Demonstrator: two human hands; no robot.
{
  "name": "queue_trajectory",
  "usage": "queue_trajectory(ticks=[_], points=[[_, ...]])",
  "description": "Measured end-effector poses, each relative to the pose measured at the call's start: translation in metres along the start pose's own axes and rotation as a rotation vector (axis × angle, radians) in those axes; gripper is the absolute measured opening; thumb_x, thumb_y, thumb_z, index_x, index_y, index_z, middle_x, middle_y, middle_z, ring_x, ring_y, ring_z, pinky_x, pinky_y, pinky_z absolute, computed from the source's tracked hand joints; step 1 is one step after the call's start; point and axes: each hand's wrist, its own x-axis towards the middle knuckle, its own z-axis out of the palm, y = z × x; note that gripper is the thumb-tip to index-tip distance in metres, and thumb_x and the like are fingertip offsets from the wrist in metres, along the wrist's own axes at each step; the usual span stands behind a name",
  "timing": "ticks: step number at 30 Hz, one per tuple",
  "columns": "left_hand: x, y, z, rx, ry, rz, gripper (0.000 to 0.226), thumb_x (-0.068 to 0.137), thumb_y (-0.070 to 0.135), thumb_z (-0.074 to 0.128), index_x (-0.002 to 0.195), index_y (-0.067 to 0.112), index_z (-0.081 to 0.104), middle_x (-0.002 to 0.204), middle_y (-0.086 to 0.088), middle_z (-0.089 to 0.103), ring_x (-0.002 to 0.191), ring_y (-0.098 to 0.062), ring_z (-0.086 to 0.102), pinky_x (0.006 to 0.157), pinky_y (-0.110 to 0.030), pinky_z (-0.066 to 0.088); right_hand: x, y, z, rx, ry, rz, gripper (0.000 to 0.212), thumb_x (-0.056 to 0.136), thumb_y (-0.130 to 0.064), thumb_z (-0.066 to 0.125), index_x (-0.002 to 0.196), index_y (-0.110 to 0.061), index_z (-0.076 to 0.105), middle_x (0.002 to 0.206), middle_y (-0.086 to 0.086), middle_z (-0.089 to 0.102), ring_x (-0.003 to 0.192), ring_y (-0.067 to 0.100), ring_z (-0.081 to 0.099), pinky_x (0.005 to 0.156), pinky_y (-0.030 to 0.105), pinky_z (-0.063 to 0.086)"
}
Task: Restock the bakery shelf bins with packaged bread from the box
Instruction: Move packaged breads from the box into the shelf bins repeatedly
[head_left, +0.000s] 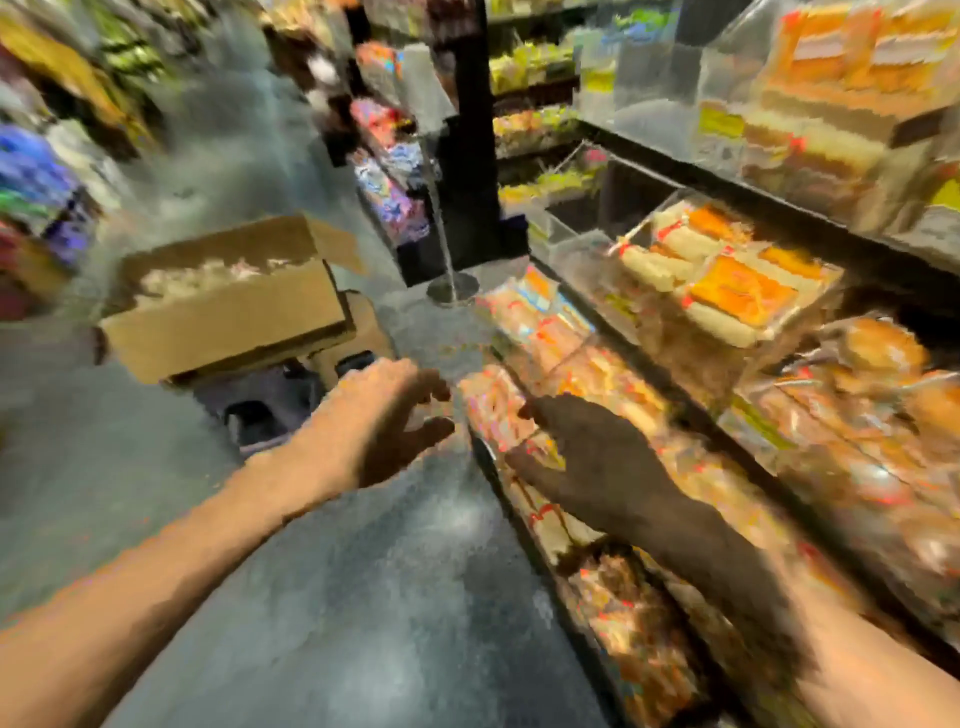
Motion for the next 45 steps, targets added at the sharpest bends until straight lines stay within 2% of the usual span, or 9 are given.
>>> queue_trajectory(ticks=[3,7,13,16,23,28,34,40,45], points=[[-0.04,-0.084,-0.003,0.105,-0.062,-0.204,0.046,0.088,0.05,0.054,0.122,0.02,0.062,0.117,-0.005,0.06,0.112,-0.031,0.054,0.087,-0.046,0.05,0.068,-0.046,0.054,-0.003,-0.1,-0.148,0.057,0.089,-0.063,0.049,0.129,-0.024,0.058,0.121,0.0,0.063,0.114,0.022,0.059,0.092,0.033,0.043],[-0.061,-0.184,-0.008,0.121,-0.018,-0.452,0.045,0.091,0.049,0.06,0.127,0.022,0.058,0.123,-0.005,0.056,0.115,-0.032,0.052,0.091,-0.046,0.048,0.169,-0.101,0.118,-0.029,-0.27,-0.293,0.047,0.096,-0.052,0.053,0.134,-0.025,0.053,0.13,0.002,0.058,0.119,0.024,0.054,0.092,0.034,0.044],[-0.001,-0.338,-0.005,0.255,-0.068,-0.632,0.046,0.095,0.048,0.055,0.133,0.022,0.048,0.128,-0.007,0.052,0.119,-0.03,0.048,0.092,-0.043,0.047,0.339,-0.164,0.187,-0.026,-0.304,-0.394,0.041,0.094,-0.053,0.055,0.124,-0.025,0.057,0.121,0.0,0.06,0.11,0.02,0.057,0.082,0.033,0.045],[0.052,-0.409,-0.004,0.154,-0.06,-0.693,0.047,0.095,0.046,0.057,0.135,0.023,0.049,0.129,-0.005,0.054,0.121,-0.027,0.049,0.098,-0.043,0.045,0.426,-0.181,0.208,0.023,-0.332,-0.354,0.043,0.094,-0.051,0.056,0.127,-0.024,0.058,0.125,-0.004,0.06,0.112,0.017,0.057,0.091,0.035,0.049],[0.13,-0.565,0.006,-0.121,-0.05,-0.905,0.044,0.092,0.041,0.063,0.131,0.02,0.056,0.13,-0.007,0.059,0.122,-0.028,0.054,0.101,-0.041,0.046,0.612,-0.221,0.252,0.166,-0.445,-0.232,0.035,0.093,-0.042,0.063,0.12,-0.02,0.061,0.121,0.001,0.065,0.11,0.019,0.059,0.097,0.04,0.049],[0.168,-0.672,0.026,-0.259,-0.04,-1.046,0.043,0.091,0.037,0.066,0.127,0.015,0.06,0.128,-0.007,0.064,0.117,-0.026,0.059,0.096,-0.037,0.05,0.71,-0.245,0.305,0.164,-0.495,-0.194,0.035,0.093,-0.04,0.063,0.122,-0.021,0.061,0.121,-0.001,0.064,0.109,0.018,0.059,0.095,0.041,0.051],[0.23,-0.811,0.072,-0.341,-0.064,-1.032,0.036,0.092,0.038,0.066,0.123,0.02,0.059,0.124,-0.004,0.064,0.111,-0.024,0.06,0.093,-0.035,0.051,0.826,-0.261,0.387,0.115,-0.532,-0.138,0.038,0.095,-0.038,0.063,0.125,-0.016,0.059,0.125,0.003,0.062,0.112,0.02,0.058,0.094,0.034,0.048],[0.29,-0.922,0.131,-0.406,-0.205,-1.03,0.036,0.094,0.039,0.062,0.124,0.019,0.06,0.124,-0.009,0.064,0.108,-0.026,0.062,0.093,-0.038,0.052,0.936,-0.262,0.458,0.05,-0.666,0.012,0.032,0.098,-0.036,0.06,0.124,-0.018,0.057,0.124,0.005,0.062,0.109,0.022,0.059,0.09,0.035,0.05],[0.311,-0.973,0.174,-0.484,-0.431,-1.049,0.033,0.094,0.04,0.062,0.122,0.022,0.061,0.121,-0.009,0.064,0.104,-0.028,0.062,0.091,-0.04,0.053,0.992,-0.242,0.512,0.024,-0.836,0.11,0.035,0.097,-0.033,0.06,0.126,-0.013,0.056,0.12,0.006,0.064,0.101,0.02,0.06,0.084,0.034,0.051]])
